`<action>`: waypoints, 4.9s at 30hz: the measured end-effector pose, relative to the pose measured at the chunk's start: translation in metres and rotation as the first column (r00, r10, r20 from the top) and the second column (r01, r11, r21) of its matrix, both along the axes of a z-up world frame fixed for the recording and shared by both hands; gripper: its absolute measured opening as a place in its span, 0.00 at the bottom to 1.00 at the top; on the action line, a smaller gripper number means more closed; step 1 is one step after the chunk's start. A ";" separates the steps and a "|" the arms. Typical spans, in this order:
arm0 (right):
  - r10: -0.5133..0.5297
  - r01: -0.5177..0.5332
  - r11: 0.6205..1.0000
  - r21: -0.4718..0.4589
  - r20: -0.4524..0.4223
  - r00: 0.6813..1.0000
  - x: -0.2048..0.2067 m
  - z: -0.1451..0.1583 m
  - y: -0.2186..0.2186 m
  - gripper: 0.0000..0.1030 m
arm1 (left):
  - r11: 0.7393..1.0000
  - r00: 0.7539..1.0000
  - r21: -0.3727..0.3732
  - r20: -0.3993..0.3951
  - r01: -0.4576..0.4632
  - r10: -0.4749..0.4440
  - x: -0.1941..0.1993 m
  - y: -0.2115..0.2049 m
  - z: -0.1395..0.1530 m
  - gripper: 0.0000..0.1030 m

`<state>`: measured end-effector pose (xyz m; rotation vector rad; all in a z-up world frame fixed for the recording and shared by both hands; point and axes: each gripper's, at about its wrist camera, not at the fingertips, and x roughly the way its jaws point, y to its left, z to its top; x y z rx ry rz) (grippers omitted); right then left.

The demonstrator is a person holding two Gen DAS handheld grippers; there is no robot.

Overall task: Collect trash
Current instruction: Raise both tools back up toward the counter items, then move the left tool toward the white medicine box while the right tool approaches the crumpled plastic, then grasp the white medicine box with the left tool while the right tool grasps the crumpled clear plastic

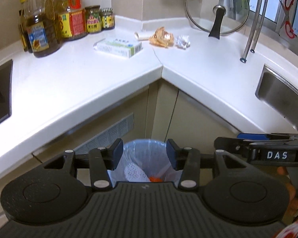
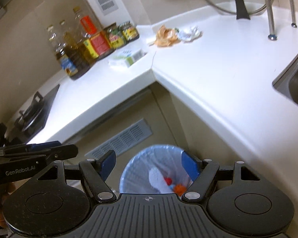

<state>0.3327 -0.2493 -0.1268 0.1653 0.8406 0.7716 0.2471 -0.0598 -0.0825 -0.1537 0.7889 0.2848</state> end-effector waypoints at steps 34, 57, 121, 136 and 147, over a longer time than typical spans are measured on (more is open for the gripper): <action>-0.302 0.303 0.953 -0.021 0.039 0.953 0.120 0.019 0.042 0.72 | 0.991 0.990 0.062 0.074 0.115 -0.120 0.169 0.106 0.011 0.68; -0.207 0.207 0.978 0.006 0.062 0.976 0.273 0.021 0.033 0.72 | 0.970 0.984 0.161 0.027 -0.180 0.178 0.310 0.101 -0.017 0.82; -0.197 0.201 0.979 -0.016 0.143 0.970 0.324 0.013 0.067 0.29 | 0.968 0.968 0.117 -0.086 -0.224 0.234 0.304 0.199 -0.034 0.75; -0.243 0.249 0.968 -0.023 0.151 0.958 0.277 0.023 0.066 0.30 | 0.982 0.989 0.146 -0.066 -0.123 0.134 0.291 0.202 -0.031 0.69; -0.276 0.282 0.959 -0.008 0.169 0.946 0.224 0.038 0.070 0.30 | 0.990 0.999 0.131 0.003 -0.053 0.053 0.252 0.197 -0.007 0.69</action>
